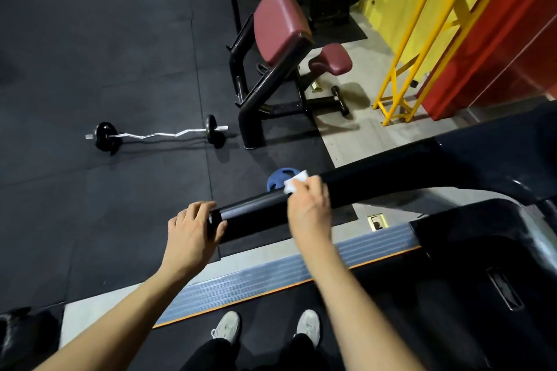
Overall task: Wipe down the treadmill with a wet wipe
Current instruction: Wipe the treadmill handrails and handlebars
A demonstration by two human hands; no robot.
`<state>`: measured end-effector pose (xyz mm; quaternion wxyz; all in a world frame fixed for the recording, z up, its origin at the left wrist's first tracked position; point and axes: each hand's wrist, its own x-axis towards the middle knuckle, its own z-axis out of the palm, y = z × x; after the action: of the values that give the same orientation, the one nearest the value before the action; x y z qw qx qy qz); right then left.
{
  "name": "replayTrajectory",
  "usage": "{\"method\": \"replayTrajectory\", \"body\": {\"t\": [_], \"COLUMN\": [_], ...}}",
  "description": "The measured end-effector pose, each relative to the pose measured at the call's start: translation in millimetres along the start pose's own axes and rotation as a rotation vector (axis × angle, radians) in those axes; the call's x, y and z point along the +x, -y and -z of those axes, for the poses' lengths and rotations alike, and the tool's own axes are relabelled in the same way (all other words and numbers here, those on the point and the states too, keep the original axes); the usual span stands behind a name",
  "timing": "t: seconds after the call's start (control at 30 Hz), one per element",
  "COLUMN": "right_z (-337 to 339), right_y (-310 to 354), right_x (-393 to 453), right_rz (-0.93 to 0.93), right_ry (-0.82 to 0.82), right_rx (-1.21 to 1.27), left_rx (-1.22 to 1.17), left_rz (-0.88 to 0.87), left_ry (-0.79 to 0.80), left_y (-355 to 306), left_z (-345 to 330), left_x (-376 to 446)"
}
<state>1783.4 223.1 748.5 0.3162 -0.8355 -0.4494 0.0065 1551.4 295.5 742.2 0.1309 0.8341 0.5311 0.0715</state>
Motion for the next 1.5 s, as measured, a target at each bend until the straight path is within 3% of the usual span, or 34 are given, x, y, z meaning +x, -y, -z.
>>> {"method": "replayTrajectory", "body": {"t": [0.17, 0.33, 0.5, 0.63, 0.87, 1.03, 1.3, 1.4, 1.5], "right_z": [-52, -57, -7, -14, -101, -110, -43, -40, -55], "right_y": [95, 109, 36, 52, 186, 194, 79, 70, 81], "right_x": [-53, -61, -20, -18, -103, -117, -52, -44, -75], "right_rz": [0.164, 0.285, -0.125, -0.222, 0.106, 0.284, -0.218, -0.307, -0.332], "right_ry": [0.115, 0.174, -0.012, -0.064, 0.026, 0.127, -0.122, -0.233, -0.24], "right_rx": [-0.002, -0.044, -0.293, -0.257, -0.128, -0.179, -0.132, 0.004, 0.138], "left_rx": [-0.095, -0.232, -0.226, -0.338, -0.481, -0.518, -0.392, -0.352, -0.347], "left_rz": [0.01, -0.084, -0.233, -0.191, -0.201, -0.12, -0.403, -0.464, -0.492], "left_ry": [0.128, 0.193, 0.254, 0.306, 0.395, 0.432, 0.359, 0.339, 0.328], "left_y": [64, 92, 120, 134, 152, 155, 113, 90, 57], "left_z": [7, 15, 19, 20, 30, 35, 40, 30, 24], "left_x": [-8, -2, 9, 5, 11, 17, 27, 34, 42]}}
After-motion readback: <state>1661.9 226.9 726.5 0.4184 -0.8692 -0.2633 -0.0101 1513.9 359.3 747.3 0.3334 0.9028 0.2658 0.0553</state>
